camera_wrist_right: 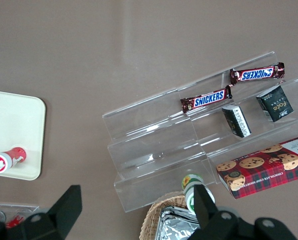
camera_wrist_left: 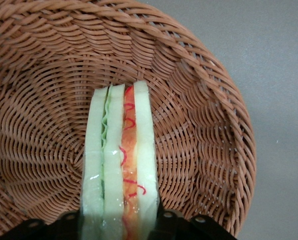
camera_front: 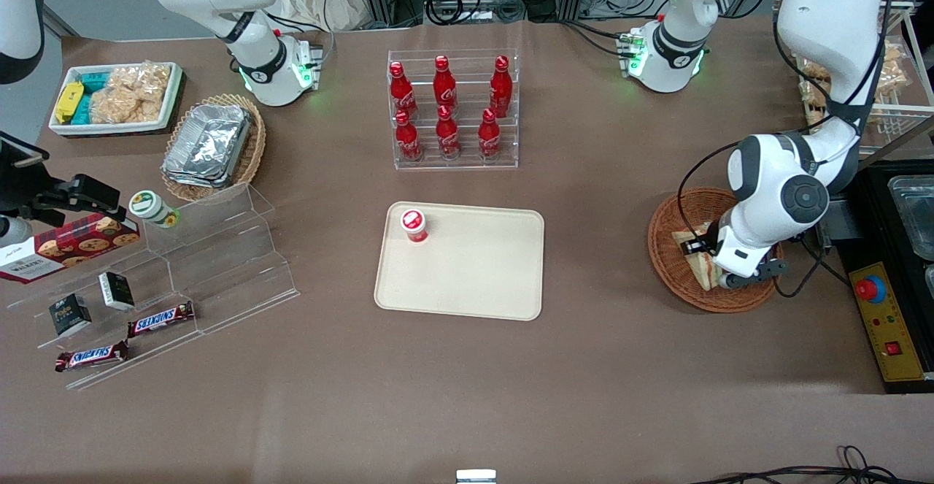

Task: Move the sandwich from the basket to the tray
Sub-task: 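Lower the left gripper and close it on the sandwich, then lift the sandwich out of the basket with the left gripper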

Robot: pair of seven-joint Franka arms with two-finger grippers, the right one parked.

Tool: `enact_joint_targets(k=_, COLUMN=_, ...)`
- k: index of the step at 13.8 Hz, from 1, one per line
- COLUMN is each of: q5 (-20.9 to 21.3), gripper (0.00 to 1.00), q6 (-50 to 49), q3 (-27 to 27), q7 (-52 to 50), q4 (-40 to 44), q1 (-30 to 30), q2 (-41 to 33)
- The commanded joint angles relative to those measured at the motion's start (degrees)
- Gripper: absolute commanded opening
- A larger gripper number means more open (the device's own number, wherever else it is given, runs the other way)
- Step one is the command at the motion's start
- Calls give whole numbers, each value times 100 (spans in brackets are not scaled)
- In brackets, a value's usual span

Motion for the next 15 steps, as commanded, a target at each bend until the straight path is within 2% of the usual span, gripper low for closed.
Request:
enact_joint_targets(k=1, q5=123, gripper=28, q6=-106, q3=-9, q7=-210, q4=169, q1=7, q2=-181)
enact_joint_targets(k=3, q5=132, gripper=28, q6=-736, q3=-26, q7=-193, q4=598, q1=-2, q2=-383)
enact_joint_targets(k=7, q5=149, gripper=28, q6=-2598, q3=-123, q7=-158, q4=2056, q1=-11, q2=-577)
enact_joint_targets(k=9, q5=158, gripper=28, q6=-3583, q3=-324, q7=-122, q4=2804, q1=-11, q2=-673)
enact_joint_targets(k=15, q5=158, gripper=28, q6=-5703, q3=-983, q7=-236, q4=4124, q1=-11, q2=-1201)
